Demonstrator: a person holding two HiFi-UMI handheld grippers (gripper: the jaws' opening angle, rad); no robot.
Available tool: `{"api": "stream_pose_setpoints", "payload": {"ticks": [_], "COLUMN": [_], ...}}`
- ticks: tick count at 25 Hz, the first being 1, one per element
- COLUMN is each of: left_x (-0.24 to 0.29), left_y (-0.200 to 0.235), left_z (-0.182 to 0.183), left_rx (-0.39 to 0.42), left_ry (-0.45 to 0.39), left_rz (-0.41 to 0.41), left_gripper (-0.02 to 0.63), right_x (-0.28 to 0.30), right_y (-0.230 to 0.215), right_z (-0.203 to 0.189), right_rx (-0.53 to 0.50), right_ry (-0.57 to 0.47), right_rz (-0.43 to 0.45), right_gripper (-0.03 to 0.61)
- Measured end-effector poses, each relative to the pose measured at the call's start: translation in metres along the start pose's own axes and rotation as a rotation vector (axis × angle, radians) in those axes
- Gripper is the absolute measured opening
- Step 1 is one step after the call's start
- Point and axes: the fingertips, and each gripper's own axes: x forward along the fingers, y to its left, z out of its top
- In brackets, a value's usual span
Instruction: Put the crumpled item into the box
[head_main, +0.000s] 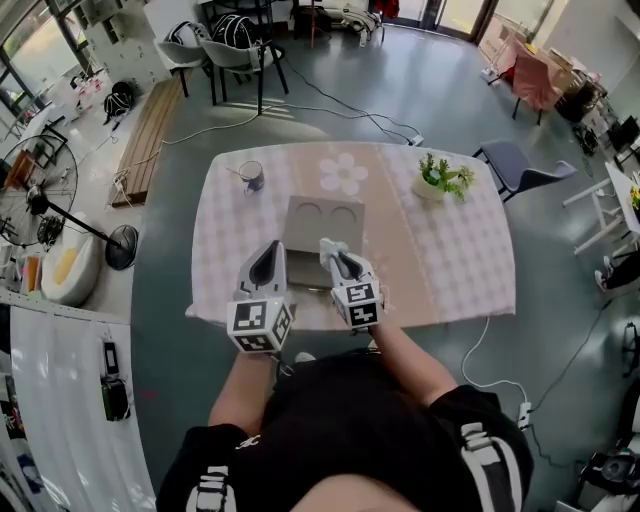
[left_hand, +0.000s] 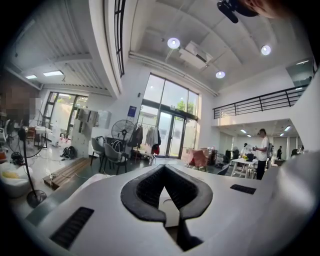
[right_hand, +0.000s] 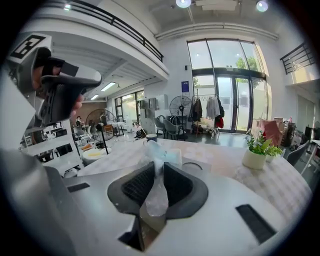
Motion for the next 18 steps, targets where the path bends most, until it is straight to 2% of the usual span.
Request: {"api": "stream_pose_setpoints", "payload": {"ticks": [18], "left_x": [-0.020], "left_y": [0.013], "left_z": [-0.007], "left_rx": [-0.009], "left_ry": [-0.001], "left_rz": [0.049], "left_gripper": [0.000], "right_x": [0.029], "right_y": [-0.001], "right_z": [-0.102], "right_rx": [-0.011], "right_ry": [0.300], "right_rz": [-0.004], "right_gripper": [0.063]}}
